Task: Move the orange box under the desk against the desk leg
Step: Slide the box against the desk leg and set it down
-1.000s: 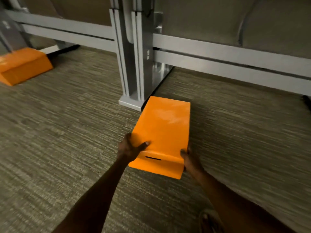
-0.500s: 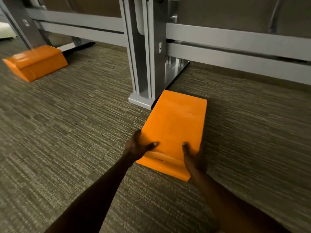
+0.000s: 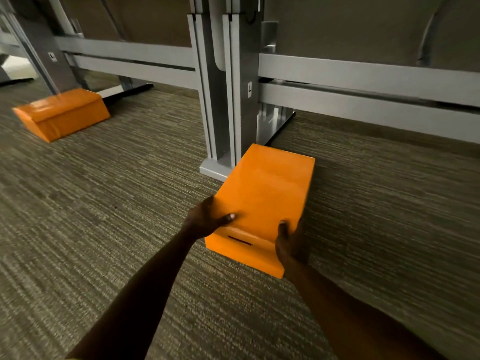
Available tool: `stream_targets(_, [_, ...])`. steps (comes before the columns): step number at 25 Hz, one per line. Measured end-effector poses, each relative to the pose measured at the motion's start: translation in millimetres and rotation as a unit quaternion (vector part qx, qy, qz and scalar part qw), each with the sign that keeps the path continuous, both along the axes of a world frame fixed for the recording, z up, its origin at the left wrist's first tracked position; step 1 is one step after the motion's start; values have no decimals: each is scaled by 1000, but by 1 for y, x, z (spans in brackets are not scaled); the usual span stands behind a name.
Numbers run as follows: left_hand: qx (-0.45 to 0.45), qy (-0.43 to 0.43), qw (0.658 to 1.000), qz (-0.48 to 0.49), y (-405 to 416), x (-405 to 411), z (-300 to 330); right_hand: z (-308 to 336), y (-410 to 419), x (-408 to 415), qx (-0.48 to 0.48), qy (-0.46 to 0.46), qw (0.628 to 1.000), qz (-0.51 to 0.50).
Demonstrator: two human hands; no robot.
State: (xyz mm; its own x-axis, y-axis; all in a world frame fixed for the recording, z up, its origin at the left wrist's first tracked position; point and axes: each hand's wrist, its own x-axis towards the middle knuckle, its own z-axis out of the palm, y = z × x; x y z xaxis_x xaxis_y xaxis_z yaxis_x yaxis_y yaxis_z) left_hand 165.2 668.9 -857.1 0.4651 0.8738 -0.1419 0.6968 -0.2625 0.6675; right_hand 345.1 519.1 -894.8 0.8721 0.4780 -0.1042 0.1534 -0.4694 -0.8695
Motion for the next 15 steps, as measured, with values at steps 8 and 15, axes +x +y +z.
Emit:
stream_targets(8, [40,32,998,-29,12,-3,0,1,6,1,16,-1,999,31])
stream_targets(15, [85,35,996,-5,19,-7,-5,-14,22,8,-47,16,989,137])
